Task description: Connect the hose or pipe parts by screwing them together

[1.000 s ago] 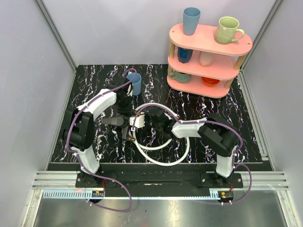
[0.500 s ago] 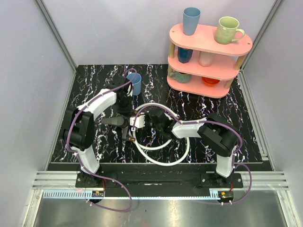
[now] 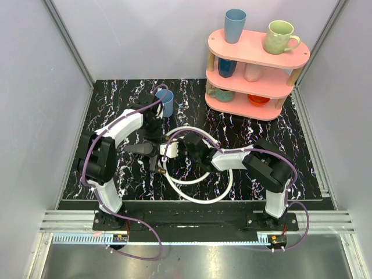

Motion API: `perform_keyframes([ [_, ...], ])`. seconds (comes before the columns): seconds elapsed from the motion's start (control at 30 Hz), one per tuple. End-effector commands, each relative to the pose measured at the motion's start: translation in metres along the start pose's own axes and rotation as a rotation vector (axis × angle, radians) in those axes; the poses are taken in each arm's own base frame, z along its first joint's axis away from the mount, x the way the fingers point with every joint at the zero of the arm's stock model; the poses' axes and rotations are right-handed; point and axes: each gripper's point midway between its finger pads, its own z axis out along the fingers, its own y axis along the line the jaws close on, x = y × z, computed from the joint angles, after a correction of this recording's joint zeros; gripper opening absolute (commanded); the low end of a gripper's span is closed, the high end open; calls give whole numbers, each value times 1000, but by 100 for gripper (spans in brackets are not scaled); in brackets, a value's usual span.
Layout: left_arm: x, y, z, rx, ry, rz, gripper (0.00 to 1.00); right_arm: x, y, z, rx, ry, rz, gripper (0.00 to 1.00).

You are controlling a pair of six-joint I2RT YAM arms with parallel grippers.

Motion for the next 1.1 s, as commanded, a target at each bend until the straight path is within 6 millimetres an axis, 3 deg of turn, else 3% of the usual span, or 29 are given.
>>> perform_keyframes([
  [0.0, 5, -22, 2, 114, 25, 0, 0, -32, -18, 1, 60, -110, 14, 0],
  [0.53, 6, -24, 6, 112, 31, -2, 0, -45, -24, 5, 52, -153, 15, 0],
  [1.07, 8, -18, 7, 72, 38, -15, 0, -40, -27, -2, 70, -151, -13, 0],
])
